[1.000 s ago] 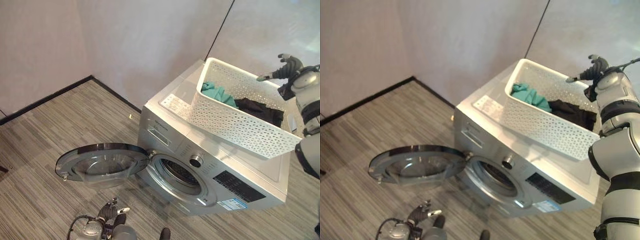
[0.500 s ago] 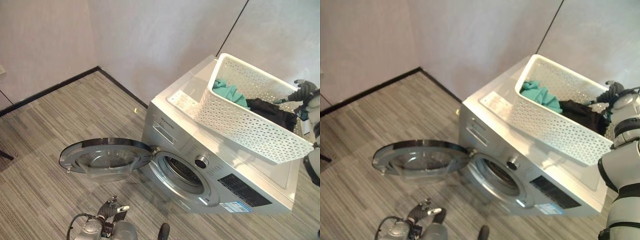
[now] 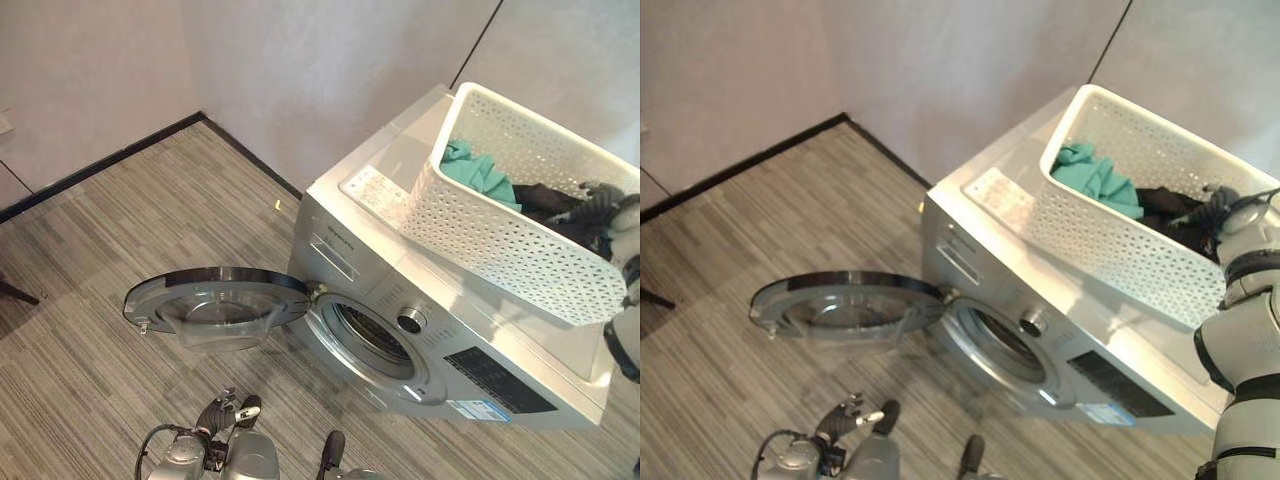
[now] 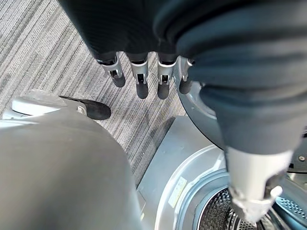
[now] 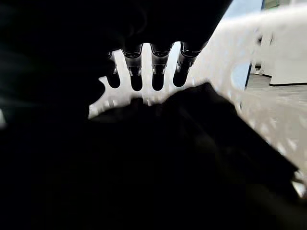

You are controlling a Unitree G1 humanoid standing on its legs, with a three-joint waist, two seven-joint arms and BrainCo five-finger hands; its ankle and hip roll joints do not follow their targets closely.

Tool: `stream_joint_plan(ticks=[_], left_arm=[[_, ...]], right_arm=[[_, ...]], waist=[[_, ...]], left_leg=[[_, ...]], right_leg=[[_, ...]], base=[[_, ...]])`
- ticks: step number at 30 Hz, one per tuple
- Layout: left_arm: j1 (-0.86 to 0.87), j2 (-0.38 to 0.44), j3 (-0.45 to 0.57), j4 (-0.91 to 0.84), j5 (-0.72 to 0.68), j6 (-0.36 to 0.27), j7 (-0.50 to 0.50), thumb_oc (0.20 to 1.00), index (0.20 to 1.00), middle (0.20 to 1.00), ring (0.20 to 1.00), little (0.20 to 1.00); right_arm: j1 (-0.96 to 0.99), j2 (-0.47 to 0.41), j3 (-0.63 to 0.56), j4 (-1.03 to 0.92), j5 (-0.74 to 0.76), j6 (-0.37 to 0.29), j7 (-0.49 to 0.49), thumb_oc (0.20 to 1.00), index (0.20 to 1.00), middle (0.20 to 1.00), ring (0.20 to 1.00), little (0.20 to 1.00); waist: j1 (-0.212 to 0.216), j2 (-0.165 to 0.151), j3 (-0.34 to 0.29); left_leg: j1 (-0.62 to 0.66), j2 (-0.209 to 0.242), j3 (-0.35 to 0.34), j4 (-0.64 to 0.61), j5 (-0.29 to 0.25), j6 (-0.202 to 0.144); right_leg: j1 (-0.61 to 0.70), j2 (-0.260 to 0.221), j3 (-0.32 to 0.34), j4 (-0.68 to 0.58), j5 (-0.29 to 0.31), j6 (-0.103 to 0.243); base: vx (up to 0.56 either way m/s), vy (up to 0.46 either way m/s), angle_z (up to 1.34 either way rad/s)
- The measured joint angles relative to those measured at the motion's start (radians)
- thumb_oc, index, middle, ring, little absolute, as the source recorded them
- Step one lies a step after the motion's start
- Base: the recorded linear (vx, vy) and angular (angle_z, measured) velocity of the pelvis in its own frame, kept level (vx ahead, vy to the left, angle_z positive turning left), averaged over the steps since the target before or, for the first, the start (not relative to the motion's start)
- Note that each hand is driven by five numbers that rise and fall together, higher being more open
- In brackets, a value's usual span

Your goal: Grab the laundry basket,head to the washer,open it,put in the laundry and shut it.

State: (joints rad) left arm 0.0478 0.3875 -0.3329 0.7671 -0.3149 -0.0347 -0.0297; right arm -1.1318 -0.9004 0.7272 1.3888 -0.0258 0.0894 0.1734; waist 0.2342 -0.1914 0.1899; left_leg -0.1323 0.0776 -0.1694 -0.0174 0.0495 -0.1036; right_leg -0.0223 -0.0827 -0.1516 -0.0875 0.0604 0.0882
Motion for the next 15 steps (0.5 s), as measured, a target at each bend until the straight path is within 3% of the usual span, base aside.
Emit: stream_joint_plan(ticks=[6, 12, 13, 14, 15], left_arm=[[-0.029, 0.009, 0.001, -0.007, -0.032, 0.001, 0.0, 1.0, 1.0, 1.0, 1.0, 1.0], [-0.015, 0.012, 0.003, -0.011, -0.039, 0.001, -0.001, 1.0, 1.0, 1.0, 1.0, 1.0], [-0.015, 0.012, 0.003, -0.009, -0.038, 0.001, -0.002, 1.0, 1.0, 1.0, 1.0, 1.0], [-0.016, 0.012, 0.003, -0.01, -0.038, 0.001, -0.004, 1.0, 1.0, 1.0, 1.0, 1.0], [-0.016, 0.013, 0.003, -0.01, -0.038, 0.001, -0.004, 1.0, 1.0, 1.0, 1.0, 1.0]], right_arm=[[0.011, -0.06, -0.033, 0.001, -0.028, -0.003, 0.032, 1.0, 1.0, 1.0, 1.0, 1.0], [0.024, -0.112, -0.067, -0.012, -0.028, -0.005, 0.051, 1.0, 1.0, 1.0, 1.0, 1.0], [0.032, -0.12, -0.068, -0.018, -0.028, -0.005, 0.054, 0.438, 0.438, 0.438, 0.438, 0.438], [0.038, -0.122, -0.068, -0.026, -0.027, -0.005, 0.06, 0.2, 0.2, 0.2, 0.2, 0.2], [0.041, -0.123, -0.068, -0.03, -0.027, -0.005, 0.069, 0.2, 0.2, 0.2, 0.2, 0.2]], waist=[[0.011, -0.019, 0.04], [0.018, -0.01, 0.049], [0.018, -0.011, 0.049], [0.018, -0.009, 0.05], [0.017, -0.008, 0.051]], left_leg=[[-0.055, -0.002, -0.015, 0.014, 0.003, -0.006], [-0.081, -0.007, -0.017, 0.013, 0.009, -0.01], [-0.081, -0.007, -0.018, 0.013, 0.009, -0.01], [-0.081, -0.007, -0.019, 0.013, 0.009, -0.01], [-0.081, -0.007, -0.019, 0.014, 0.009, -0.01]], right_leg=[[-0.038, 0.0, -0.021, -0.008, -0.001, -0.002], [-0.063, -0.005, -0.022, -0.008, 0.003, -0.001], [-0.062, -0.005, -0.024, -0.008, 0.003, -0.001], [-0.062, -0.005, -0.024, -0.008, 0.003, -0.001], [-0.062, -0.005, -0.024, -0.008, 0.003, -0.001]], base=[[-0.03, -0.018, 0.09], [0.0, -0.001, 0.01], [0.0, 0.0, 0.0], [0.0, 0.0, 0.0], [0.0, 0.0, 0.0]])
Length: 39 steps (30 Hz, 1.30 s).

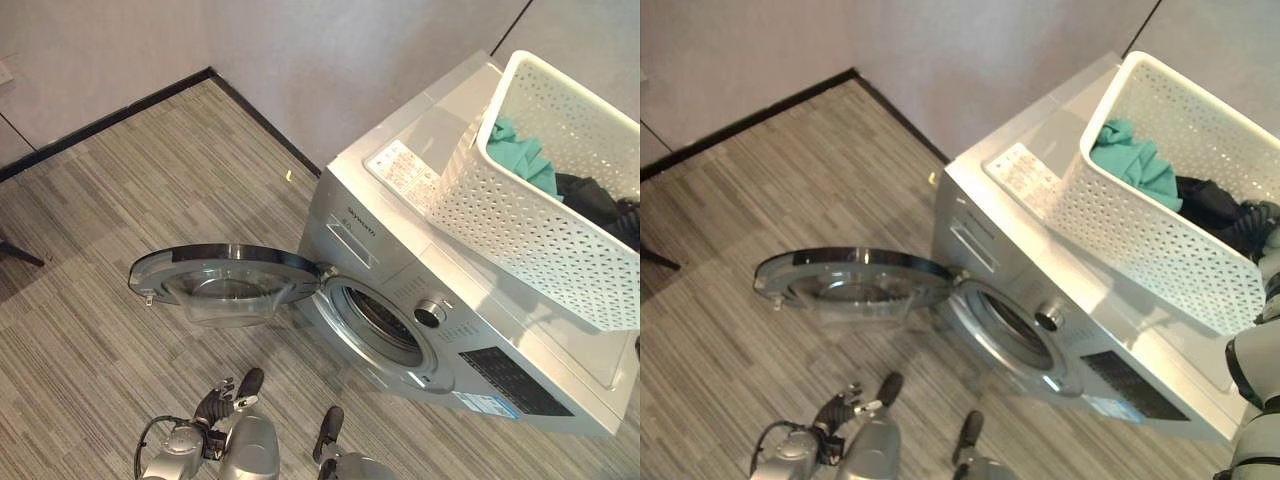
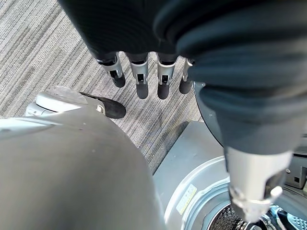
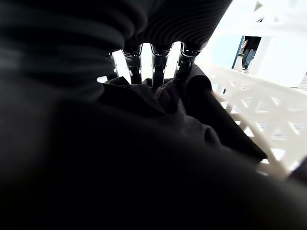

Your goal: Grab the laundry basket,head to the washer,open it,put in the laundry and shut it.

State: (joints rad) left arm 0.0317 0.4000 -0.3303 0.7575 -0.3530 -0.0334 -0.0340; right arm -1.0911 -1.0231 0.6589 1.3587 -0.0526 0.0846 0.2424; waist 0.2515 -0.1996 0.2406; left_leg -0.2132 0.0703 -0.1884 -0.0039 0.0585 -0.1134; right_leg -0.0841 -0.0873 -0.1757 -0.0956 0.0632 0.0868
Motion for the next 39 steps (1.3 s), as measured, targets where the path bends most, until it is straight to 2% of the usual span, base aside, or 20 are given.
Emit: stream_joint_plan(ticks=[7, 14, 16, 20, 21, 24, 26, 30, 31, 35, 39], left_arm=[[-0.021, -0.004, -0.001, 0.011, 0.001, 0.001, -0.011, 1.0, 1.0, 1.0, 1.0, 1.0], [-0.027, -0.02, 0.003, 0.011, 0.002, 0.0, -0.01, 1.0, 1.0, 1.0, 1.0, 1.0], [-0.021, -0.02, 0.004, 0.013, 0.004, -0.001, -0.01, 1.0, 1.0, 1.0, 1.0, 1.0], [-0.024, -0.025, 0.005, 0.043, 0.01, -0.002, -0.01, 1.0, 1.0, 1.0, 1.0, 1.0], [-0.032, -0.033, 0.011, 0.069, 0.011, -0.002, -0.008, 1.0, 1.0, 1.0, 1.0, 1.0], [-0.028, -0.038, 0.016, 0.085, 0.012, -0.003, 0.01, 1.0, 1.0, 1.0, 1.0, 1.0], [-0.011, -0.043, 0.021, 0.084, 0.013, -0.006, 0.019, 1.0, 1.0, 1.0, 1.0, 1.0], [0.001, -0.056, 0.026, 0.081, 0.022, -0.009, 0.031, 1.0, 1.0, 1.0, 1.0, 1.0], [0.003, -0.056, 0.028, 0.071, 0.032, -0.009, 0.032, 1.0, 1.0, 1.0, 1.0, 1.0], [0.008, -0.053, 0.03, 0.03, 0.05, -0.011, 0.045, 1.0, 1.0, 1.0, 1.0, 1.0], [0.006, -0.049, 0.031, -0.014, 0.05, -0.016, 0.063, 1.0, 1.0, 1.0, 1.0, 1.0]], right_arm=[[-0.007, 0.014, -0.029, -0.044, 0.063, 0.002, -0.013, 0.2, 0.2, 0.2, 0.2, 0.2], [-0.009, 0.051, -0.059, -0.101, 0.127, -0.002, -0.068, 0.2, 0.2, 0.2, 0.2, 0.2], [-0.007, 0.068, -0.126, -0.108, 0.17, -0.003, -0.099, 0.2, 0.2, 0.2, 0.2, 0.2], [-0.005, 0.071, -0.168, -0.121, 0.234, -0.004, -0.135, 0.2, 0.2, 0.2, 0.2, 0.2], [-0.013, 0.071, -0.219, -0.124, 0.266, -0.005, -0.163, 0.2, 0.2, 0.2, 0.2, 0.2], [-0.038, 0.069, -0.256, -0.157, 0.32, -0.017, -0.246, 0.2, 0.2, 0.2, 0.2, 0.2], [-0.04, 0.066, -0.283, -0.298, 0.341, -0.028, -0.32, 0.2, 0.2, 0.2, 0.2, 0.2], [-0.059, 0.052, -0.306, -0.43, 0.352, -0.082, -0.42, 0.2, 0.2, 0.2, 0.2, 0.2], [-0.061, 0.039, -0.344, -0.513, 0.351, -0.084, -0.475, 0.2, 0.2, 0.2, 0.2, 0.2], [-0.07, -0.015, -0.371, -0.616, 0.266, -0.102, -0.598, 0.2, 0.2, 0.2, 0.2, 0.2], [-0.1, -0.043, -0.375, -0.656, 0.223, -0.111, -0.677, 0.2, 0.2, 0.2, 0.2, 0.2]], waist=[[-0.016, 0.001, 0.0], [-0.032, 0.029, -0.01], [-0.039, 0.041, -0.018], [-0.052, 0.047, -0.029], [-0.052, 0.051, -0.035], [-0.067, 0.055, -0.056], [-0.08, 0.06, -0.074], [-0.093, 0.068, -0.118], [-0.1, 0.07, -0.121], [-0.103, 0.076, -0.133], [-0.104, 0.089, -0.144]], left_leg=[[0.016, 0.0, 0.003, 0.001, 0.001, 0.001], [0.06, 0.005, 0.007, -0.001, -0.002, 0.004], [0.076, 0.005, 0.008, -0.002, -0.003, 0.006], [0.095, 0.005, 0.008, -0.003, -0.003, 0.006], [0.103, 0.005, 0.009, -0.006, -0.004, 0.007], [0.127, 0.005, 0.011, -0.013, -0.004, 0.008], [0.148, 0.007, 0.021, -0.024, -0.003, 0.008], [0.16, 0.009, 0.031, -0.041, 0.003, 0.013], [0.171, 0.008, 0.03, -0.045, 0.003, 0.014], [0.191, 0.005, 0.032, -0.056, 0.006, 0.017], [0.205, 0.006, 0.034, -0.071, 0.01, 0.022]], right_leg=[[0.013, 0.001, 0.003, 0.007, 0.008, -0.004], [0.053, 0.004, 0.009, 0.008, 0.008, -0.006], [0.068, 0.004, 0.01, 0.008, 0.008, -0.005], [0.086, 0.003, 0.012, 0.008, 0.007, -0.006], [0.092, 0.003, 0.013, 0.008, 0.007, -0.006], [0.113, 0.002, 0.016, 0.008, 0.003, -0.005], [0.122, 0.001, 0.027, 0.006, 0.0, -0.004], [0.122, 0.001, 0.032, 0.005, 0.001, -0.004], [0.132, 0.001, 0.032, 0.008, 0.0, -0.004], [0.147, -0.003, 0.033, 0.003, -0.004, -0.002], [0.152, -0.003, 0.035, 0.001, -0.004, -0.001]], base=[[0.0, 0.001, -0.01], [0.01, 0.002, -0.04], [0.0, 0.0, 0.0], [0.04, 0.017, -0.01], [0.05, 0.019, -0.02], [0.04, 0.043, -0.01], [0.03, 0.033, -0.14], [0.02, 0.023, -0.06], [0.03, 0.027, 0.01], [0.0, 0.008, 0.0], [-0.02, 0.019, -0.02]])
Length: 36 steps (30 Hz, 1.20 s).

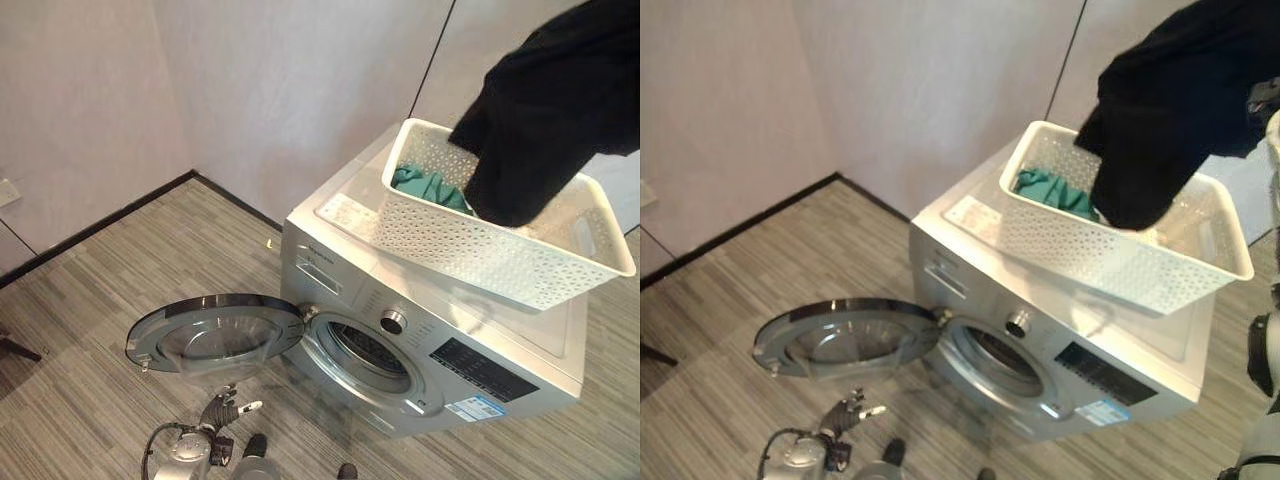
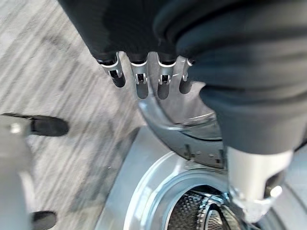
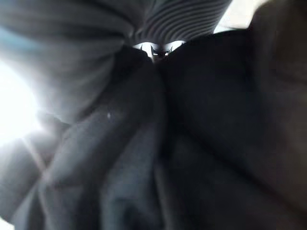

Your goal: Grab the laundry basket,head to the washer,open it,put in the laundry and shut it.

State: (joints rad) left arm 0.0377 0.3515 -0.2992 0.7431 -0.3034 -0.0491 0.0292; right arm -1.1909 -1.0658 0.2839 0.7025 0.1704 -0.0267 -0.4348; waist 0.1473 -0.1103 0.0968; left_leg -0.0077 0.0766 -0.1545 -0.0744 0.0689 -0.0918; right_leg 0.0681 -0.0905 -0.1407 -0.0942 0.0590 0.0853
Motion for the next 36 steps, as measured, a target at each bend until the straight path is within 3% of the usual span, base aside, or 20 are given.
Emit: stream_joint_plan(ticks=[9, 18, 21, 24, 27, 31, 33, 36], left_arm=[[-0.013, 0.008, -0.001, -0.114, 0.002, -0.012, 0.028, 1.0, 1.0, 1.0, 1.0, 1.0], [-0.016, 0.065, 0.011, -0.312, 0.01, -0.014, 0.035, 1.0, 1.0, 1.0, 1.0, 1.0], [-0.011, 0.126, 0.018, -0.497, 0.05, -0.011, 0.033, 1.0, 1.0, 1.0, 1.0, 1.0], [-0.003, 0.23, 0.089, -0.76, 0.136, -0.04, 0.028, 1.0, 1.0, 1.0, 1.0, 1.0], [0.0, 0.3, 0.183, -0.954, 0.189, -0.046, -0.004, 1.0, 1.0, 1.0, 1.0, 1.0], [-0.035, 0.329, 0.303, -1.188, 0.184, -0.056, -0.024, 1.0, 1.0, 1.0, 1.0, 1.0], [-0.122, 0.326, 0.277, -1.214, 0.104, -0.064, -0.035, 1.0, 1.0, 1.0, 1.0, 1.0], [-0.273, 0.323, 0.154, -1.165, 0.017, -0.058, -0.05, 1.0, 1.0, 1.0, 1.0, 1.0]], right_arm=[[-0.019, 0.001, -0.019, -0.112, -0.029, -0.004, -0.066, 0.2, 0.2, 0.2, 0.2, 0.2], [-0.006, 0.001, -0.103, -0.37, -0.056, -0.052, -0.11, 0.2, 0.2, 0.2, 0.2, 0.2], [0.032, 0.001, -0.148, -0.502, -0.07, -0.079, -0.109, 0.2, 0.2, 0.2, 0.2, 0.2], [0.124, 0.001, -0.216, -0.631, -0.108, -0.117, -0.107, 0.2, 0.2, 0.2, 0.2, 0.2], [0.172, 0.005, -0.239, -0.663, -0.108, -0.124, -0.089, 0.2, 0.2, 0.2, 0.2, 0.2], [0.198, 0.016, -0.24, -0.661, -0.109, -0.105, -0.034, 0.2, 0.2, 0.2, 0.2, 0.2], [0.196, 0.033, -0.215, -0.642, -0.108, -0.099, -0.008, 0.2, 0.2, 0.2, 0.2, 0.2], [0.19, 0.061, -0.174, -0.623, -0.107, -0.08, 0.029, 0.2, 0.2, 0.2, 0.2, 0.2]], waist=[[-0.009, 0.009, -0.005], [-0.03, 0.009, -0.005], [-0.035, 0.009, -0.006], [-0.037, 0.01, -0.006], [-0.049, 0.013, -0.007], [-0.048, 0.015, -0.009], [-0.043, 0.017, -0.012], [-0.042, 0.017, -0.012]], left_leg=[[0.007, 0.002, 0.007, -0.003, 0.0, 0.0], [0.025, 0.0, 0.031, -0.016, 0.0, 0.001], [0.031, 0.002, 0.038, -0.016, 0.0, 0.002], [0.04, 0.001, 0.054, -0.016, -0.005, 0.007], [0.041, -0.004, 0.056, -0.016, -0.009, 0.013], [0.042, -0.005, 0.056, -0.016, -0.008, 0.013], [0.043, -0.006, 0.054, -0.014, -0.008, 0.013], [0.042, -0.008, 0.053, -0.012, -0.004, 0.011]], right_leg=[[0.001, 0.0, 0.012, -0.002, -0.003, 0.0], [0.003, -0.003, 0.028, 0.006, 0.001, 0.003], [0.004, -0.002, 0.04, 0.005, 0.001, 0.003], [0.005, -0.005, 0.049, 0.0, 0.0, 0.005], [0.005, -0.011, 0.051, -0.002, 0.0, 0.008], [0.005, -0.011, 0.053, -0.002, 0.001, 0.01], [0.007, -0.011, 0.053, 0.0, 0.003, 0.011], [0.008, -0.013, 0.052, 0.005, 0.006, 0.012]], base=[[-0.01, 0.012, -0.02], [-0.01, 0.019, -0.06], [-0.02, 0.017, -0.08], [-0.01, 0.005, -0.12], [0.0, 0.002, -0.02], [0.0, 0.0, 0.0], [-0.01, -0.001, 0.02], [0.0, 0.0, 0.0]])
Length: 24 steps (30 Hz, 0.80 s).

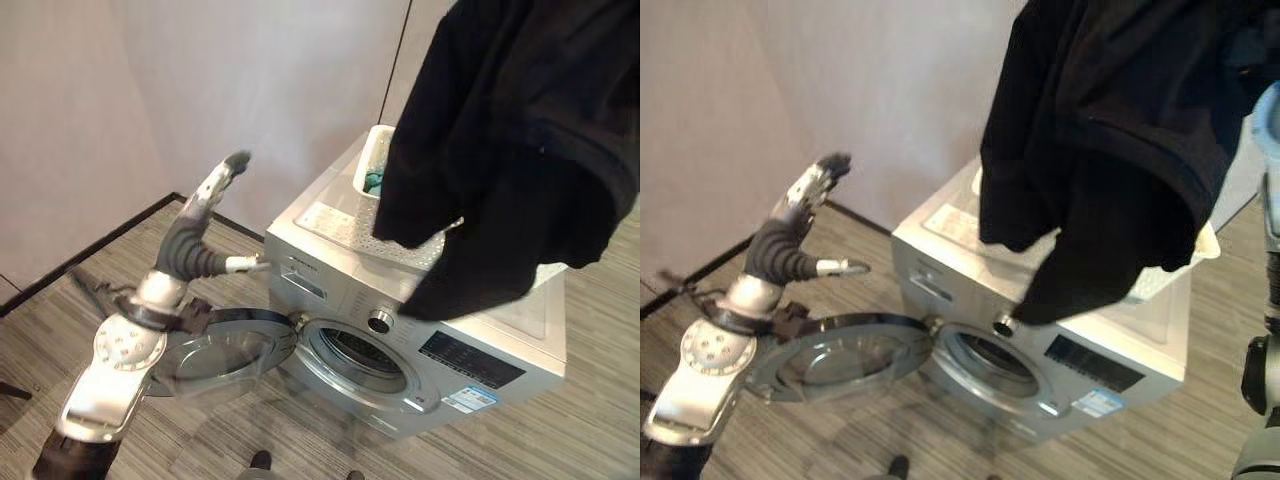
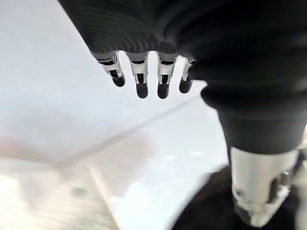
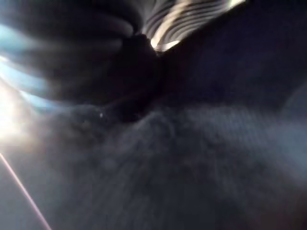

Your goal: Grab the laundry basket,head to the washer,open it,put in the laundry and shut it.

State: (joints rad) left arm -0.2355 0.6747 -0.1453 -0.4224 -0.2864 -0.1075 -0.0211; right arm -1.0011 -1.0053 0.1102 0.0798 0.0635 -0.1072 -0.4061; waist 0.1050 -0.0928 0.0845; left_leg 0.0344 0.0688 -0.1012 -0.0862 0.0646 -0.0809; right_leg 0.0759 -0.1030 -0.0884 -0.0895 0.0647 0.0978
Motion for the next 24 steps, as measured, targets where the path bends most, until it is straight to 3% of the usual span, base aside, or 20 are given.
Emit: stream_joint_plan(ticks=[3, 7, 9, 24], left_arm=[[-0.286, -0.069, -0.242, 0.263, -0.066, 0.041, 0.002, 1.0, 1.0, 1.0, 1.0, 1.0], [-0.47, -0.203, -0.364, 0.432, -0.159, 0.068, 0.033, 1.0, 1.0, 1.0, 1.0, 1.0], [-0.537, -0.255, -0.404, 0.503, -0.228, 0.067, 0.058, 1.0, 1.0, 1.0, 1.0, 1.0], [-0.632, -0.354, -0.449, 0.628, -0.361, 0.066, 0.142, 1.0, 1.0, 1.0, 1.0, 1.0]], right_arm=[[-0.068, 0.142, 0.073, 0.037, 0.002, 0.027, 0.02, 0.2, 0.2, 0.2, 0.2, 0.2], [-0.126, 0.234, 0.158, 0.034, 0.016, 0.023, 0.023, 0.2, 0.2, 0.2, 0.2, 0.2], [-0.131, 0.251, 0.168, 0.036, 0.044, 0.024, 0.023, 0.2, 0.2, 0.2, 0.2, 0.2], [-0.141, 0.298, 0.22, 0.047, 0.091, 0.026, 0.023, 0.2, 0.2, 0.2, 0.2, 0.2]], waist=[[-0.016, 0.008, -0.016], [-0.069, 0.01, -0.019], [-0.07, 0.017, -0.023], [-0.093, 0.03, -0.03]], left_leg=[[0.001, -0.002, 0.002, 0.001, 0.003, -0.002], [-0.001, -0.004, 0.004, 0.001, 0.008, 0.0], [-0.001, -0.004, 0.003, -0.001, 0.008, 0.0], [-0.002, -0.001, -0.001, -0.003, 0.009, -0.001]], right_leg=[[0.001, -0.003, 0.0, -0.002, 0.003, 0.001], [-0.002, -0.003, 0.004, 0.002, 0.006, 0.002], [-0.002, -0.003, 0.003, 0.002, 0.006, 0.002], [-0.001, -0.001, -0.002, 0.002, 0.006, 0.002]], base=[[0.0, 0.001, -0.01], [0.0, 0.001, -0.01], [0.0, 0.0, 0.0], [0.0, 0.0, 0.0]])
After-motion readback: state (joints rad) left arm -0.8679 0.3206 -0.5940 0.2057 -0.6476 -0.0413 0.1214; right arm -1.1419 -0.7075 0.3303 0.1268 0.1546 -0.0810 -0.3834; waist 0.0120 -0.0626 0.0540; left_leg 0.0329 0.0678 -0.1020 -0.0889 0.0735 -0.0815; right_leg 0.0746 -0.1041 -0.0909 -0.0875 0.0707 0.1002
